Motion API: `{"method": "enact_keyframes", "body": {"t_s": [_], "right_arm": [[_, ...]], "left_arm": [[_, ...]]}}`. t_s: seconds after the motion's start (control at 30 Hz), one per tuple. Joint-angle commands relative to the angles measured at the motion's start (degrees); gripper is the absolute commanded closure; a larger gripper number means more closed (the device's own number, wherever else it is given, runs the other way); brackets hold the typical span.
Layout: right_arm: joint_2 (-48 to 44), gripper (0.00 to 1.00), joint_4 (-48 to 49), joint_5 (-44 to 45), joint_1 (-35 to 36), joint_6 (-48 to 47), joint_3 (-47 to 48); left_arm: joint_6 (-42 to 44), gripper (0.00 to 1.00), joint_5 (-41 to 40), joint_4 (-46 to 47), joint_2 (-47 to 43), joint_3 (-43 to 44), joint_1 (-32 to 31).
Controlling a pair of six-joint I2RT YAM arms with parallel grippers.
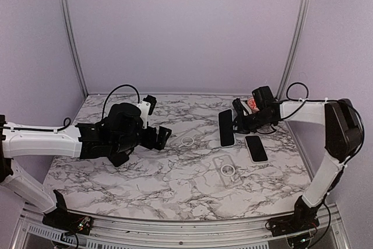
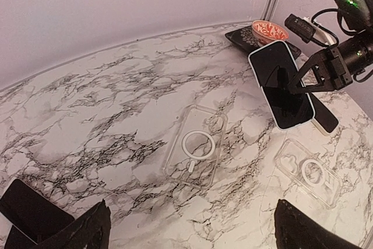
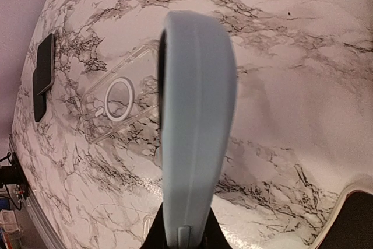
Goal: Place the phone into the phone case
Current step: Pass from the left arm to the right, then place the phone with the phone case at the center of the board.
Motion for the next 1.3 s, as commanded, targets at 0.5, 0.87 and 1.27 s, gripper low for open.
{"method": "enact_keyframes", "body": {"t_s": [0.5,0.87,1.27], "right_arm": [[21.05,1.0,-9.45,-7.72,-2.99,-4.54,23.63],[29.27,0.77,-14.4,2.49,-4.84,-7.4,28.35],[29.07,0.56,-16.97,13.42,-4.33,-7.99,30.43]], "left_arm": [[-0.93,0.01,-1.58,-3.54,0.04,0.63,1.16],[-2.0,0.01,-2.51,-5.5,0.51,1.22,1.43],[-13.64,0.01,-8.0,-13.01,2.11,-0.48,8.57]]}}
